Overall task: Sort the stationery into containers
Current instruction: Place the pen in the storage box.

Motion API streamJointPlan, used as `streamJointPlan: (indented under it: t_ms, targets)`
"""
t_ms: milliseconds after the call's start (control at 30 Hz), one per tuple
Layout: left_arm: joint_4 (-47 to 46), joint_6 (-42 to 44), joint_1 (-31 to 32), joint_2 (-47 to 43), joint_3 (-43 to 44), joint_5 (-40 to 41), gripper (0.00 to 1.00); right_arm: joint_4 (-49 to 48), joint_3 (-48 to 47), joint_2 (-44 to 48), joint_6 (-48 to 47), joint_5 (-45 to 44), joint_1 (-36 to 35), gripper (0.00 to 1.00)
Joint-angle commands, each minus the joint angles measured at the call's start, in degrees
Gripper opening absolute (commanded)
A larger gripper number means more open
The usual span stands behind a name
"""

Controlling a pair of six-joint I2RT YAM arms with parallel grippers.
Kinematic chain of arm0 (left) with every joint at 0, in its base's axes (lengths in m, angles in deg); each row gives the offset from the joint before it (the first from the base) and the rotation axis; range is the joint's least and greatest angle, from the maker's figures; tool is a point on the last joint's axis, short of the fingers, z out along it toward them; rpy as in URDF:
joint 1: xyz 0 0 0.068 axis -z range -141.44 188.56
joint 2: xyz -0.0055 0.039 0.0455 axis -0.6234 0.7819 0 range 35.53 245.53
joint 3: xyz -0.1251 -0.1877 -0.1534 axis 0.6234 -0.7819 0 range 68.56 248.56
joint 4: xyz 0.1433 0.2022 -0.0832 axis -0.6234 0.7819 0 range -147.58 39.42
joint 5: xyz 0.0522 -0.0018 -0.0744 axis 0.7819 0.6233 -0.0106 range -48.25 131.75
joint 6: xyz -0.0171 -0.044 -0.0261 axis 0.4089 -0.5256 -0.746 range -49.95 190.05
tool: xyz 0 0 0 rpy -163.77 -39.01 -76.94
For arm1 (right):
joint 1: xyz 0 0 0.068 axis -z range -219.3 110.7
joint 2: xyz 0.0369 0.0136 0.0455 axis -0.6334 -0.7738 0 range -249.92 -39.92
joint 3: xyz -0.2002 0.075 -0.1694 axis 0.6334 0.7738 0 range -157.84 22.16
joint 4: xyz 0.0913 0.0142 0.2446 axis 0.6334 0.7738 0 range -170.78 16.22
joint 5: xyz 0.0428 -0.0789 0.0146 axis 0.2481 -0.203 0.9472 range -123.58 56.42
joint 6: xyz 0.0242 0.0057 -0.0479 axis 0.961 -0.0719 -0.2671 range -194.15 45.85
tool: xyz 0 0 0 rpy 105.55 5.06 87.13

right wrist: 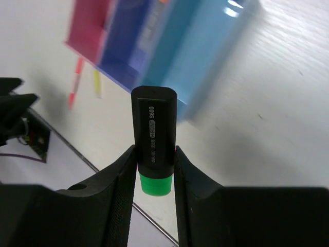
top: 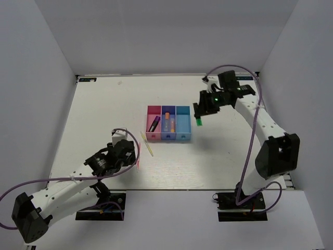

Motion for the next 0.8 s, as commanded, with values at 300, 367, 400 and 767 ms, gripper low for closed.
streamJointPlan:
  t_ms: [300, 367, 400, 767]
  targets:
    - [-2.4, -1.2, -3.4, 8.3, 1.0, -4.8, 0.71, -9.3, -30.2, -27.5, 13.6, -4.4, -20.8, 0.10]
    - [-3.5, -1.6, -3.8, 8.9, 0.5, -5.2, 0.69, -13.6, -30.1, -29.3, 16.1, -5.2, -22.7, 0.10]
    - [-4.5, -1.9, -4.1, 8.9, 0.1, -5.8, 0.68, -15.4, -30.2, -30.1, 16.5, -5.8, -22.9, 0.10]
    - [-8.9, -1.7, -5.2, 13.2, 0.0, -7.6, 0.68, -17.4, -30.1, -33.2, 18.1, -15.6, -25.9, 0.19]
